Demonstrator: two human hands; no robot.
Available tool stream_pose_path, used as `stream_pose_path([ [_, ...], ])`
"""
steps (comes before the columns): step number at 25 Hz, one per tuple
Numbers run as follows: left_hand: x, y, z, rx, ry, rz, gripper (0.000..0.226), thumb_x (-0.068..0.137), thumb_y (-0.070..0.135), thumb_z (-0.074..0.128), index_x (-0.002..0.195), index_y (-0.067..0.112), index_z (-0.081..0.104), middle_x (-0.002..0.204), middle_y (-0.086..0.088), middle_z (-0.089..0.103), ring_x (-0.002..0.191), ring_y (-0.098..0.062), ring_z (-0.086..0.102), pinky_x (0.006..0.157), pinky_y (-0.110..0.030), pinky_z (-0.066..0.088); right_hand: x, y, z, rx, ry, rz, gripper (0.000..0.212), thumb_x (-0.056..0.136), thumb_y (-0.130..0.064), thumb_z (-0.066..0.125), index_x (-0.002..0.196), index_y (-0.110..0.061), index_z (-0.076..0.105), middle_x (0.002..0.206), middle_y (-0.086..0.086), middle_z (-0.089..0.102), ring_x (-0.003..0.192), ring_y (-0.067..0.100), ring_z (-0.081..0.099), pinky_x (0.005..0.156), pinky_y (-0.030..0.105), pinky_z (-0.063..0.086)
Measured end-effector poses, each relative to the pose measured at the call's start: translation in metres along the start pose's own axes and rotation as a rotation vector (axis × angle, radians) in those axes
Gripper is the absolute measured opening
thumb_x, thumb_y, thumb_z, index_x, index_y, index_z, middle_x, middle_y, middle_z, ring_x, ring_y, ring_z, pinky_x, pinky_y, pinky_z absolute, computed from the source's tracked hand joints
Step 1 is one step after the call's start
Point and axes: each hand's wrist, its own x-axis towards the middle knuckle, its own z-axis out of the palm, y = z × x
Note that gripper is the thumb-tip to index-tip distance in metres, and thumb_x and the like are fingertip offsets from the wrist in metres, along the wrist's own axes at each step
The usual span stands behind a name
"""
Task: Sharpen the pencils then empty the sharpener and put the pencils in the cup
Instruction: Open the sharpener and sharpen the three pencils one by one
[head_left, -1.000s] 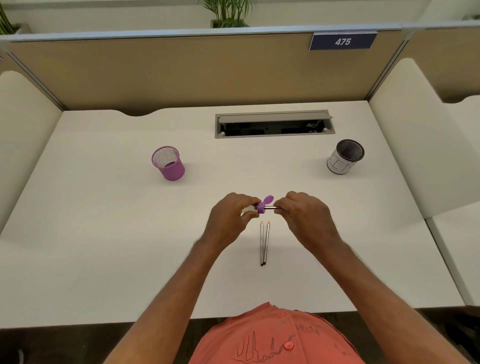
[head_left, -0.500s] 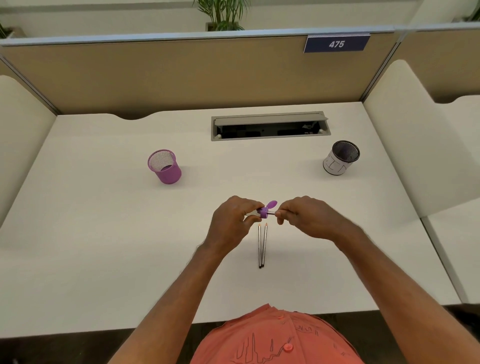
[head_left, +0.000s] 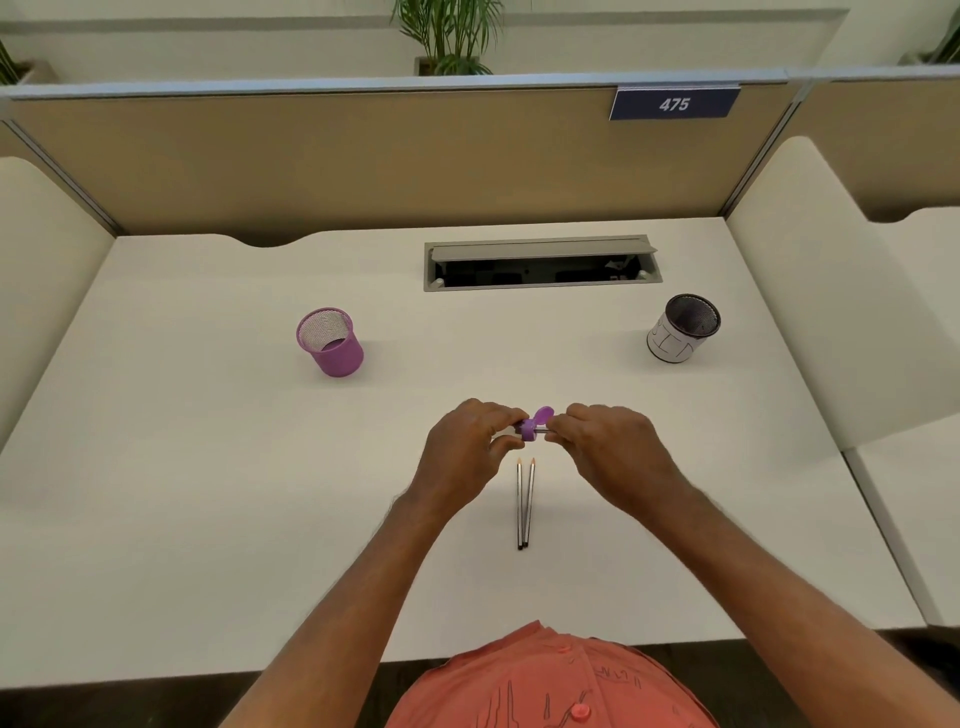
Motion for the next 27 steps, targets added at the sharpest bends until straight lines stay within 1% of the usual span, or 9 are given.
stream_pose_path([
  [4,-0.004,0.003,0.004,0.011,0.049,0.013,0.025,0.088,0.025,0.079,0.113,0.026,0.075,0.106,0.012,0.076,0.096,-0.017,0.063,0.075,-0.034,0.052,0.018,0.013,-0.011,0.304,-0.451,0.169,0.028,0.105,-0.044,0.049,0.091,-0.030,0.070,0.079,-0.008,0.065,0.074,0.020,0.060,0.062,0.033,0.043],
  [8,-0.005,0.007,0.004,0.009,0.076,0.052,0.025,0.085,0.023,0.081,0.110,0.025,0.076,0.104,0.012,0.076,0.094,-0.018,0.065,0.075,-0.035,0.054,0.034,0.026,-0.023,0.854,-0.733,0.410,0.035,0.103,-0.042,0.056,0.078,-0.028,0.075,0.067,-0.013,0.056,0.065,0.006,0.051,0.064,0.026,0.040],
  [11,-0.001,0.004,0.000,0.004,0.053,0.047,0.026,0.087,0.024,0.080,0.113,0.026,0.075,0.106,0.012,0.075,0.096,-0.017,0.063,0.077,-0.035,0.052,0.030,0.023,-0.020,0.712,-0.617,0.321,0.020,0.098,-0.044,0.063,0.085,-0.032,0.072,0.067,-0.016,0.059,0.062,0.003,0.053,0.061,0.024,0.041],
  [14,0.002,0.001,-0.003,-0.009,0.008,0.026,0.027,0.091,0.027,0.076,0.118,0.028,0.073,0.110,0.012,0.074,0.101,-0.015,0.061,0.080,-0.032,0.051,0.016,0.014,-0.014,0.449,-0.283,0.114,0.008,0.094,-0.034,0.069,0.096,-0.029,0.064,0.079,-0.012,0.058,0.069,0.013,0.054,0.059,0.031,0.041],
  [17,0.003,0.000,-0.004,-0.030,-0.009,0.011,0.027,0.093,0.030,0.073,0.121,0.029,0.072,0.112,0.014,0.074,0.104,-0.013,0.060,0.081,-0.031,0.051,0.000,0.007,-0.004,-0.025,0.059,-0.051,0.010,0.096,-0.031,0.070,0.089,-0.023,0.067,0.072,-0.005,0.059,0.060,0.022,0.052,0.048,0.033,0.037],
  [20,0.003,0.002,-0.004,-0.020,-0.006,0.025,0.025,0.093,0.030,0.073,0.118,0.029,0.072,0.109,0.014,0.074,0.100,-0.014,0.060,0.080,-0.034,0.052,-0.004,0.002,-0.001,-0.060,0.097,-0.054,0.018,0.097,-0.033,0.069,0.084,-0.021,0.066,0.067,-0.003,0.057,0.054,0.024,0.050,0.046,0.033,0.036],
  [22,0.001,0.004,-0.002,-0.009,0.025,0.031,0.024,0.091,0.027,0.076,0.115,0.028,0.073,0.107,0.014,0.075,0.098,-0.015,0.061,0.078,-0.034,0.052,0.001,0.003,-0.004,0.076,-0.071,0.046,0.023,0.100,-0.041,0.062,0.084,-0.025,0.066,0.068,-0.005,0.059,0.056,0.022,0.053,0.047,0.031,0.036],
  [25,-0.005,0.008,0.002,0.007,0.053,0.046,0.024,0.088,0.027,0.078,0.112,0.028,0.075,0.105,0.014,0.075,0.096,-0.015,0.062,0.076,-0.031,0.050,0.021,0.017,-0.017,0.595,-0.554,0.350,0.035,0.102,-0.049,0.053,0.079,-0.029,0.072,0.064,-0.012,0.062,0.060,0.008,0.057,0.056,0.031,0.042],
  [27,-0.006,0.007,0.001,0.006,0.065,0.057,0.025,0.087,0.027,0.079,0.112,0.027,0.075,0.105,0.013,0.075,0.095,-0.016,0.063,0.076,-0.031,0.051,0.031,0.022,-0.023,0.838,-0.667,0.449,0.036,0.101,-0.047,0.058,0.075,-0.028,0.075,0.055,-0.017,0.059,0.051,0.000,0.051,0.054,0.023,0.038],
])
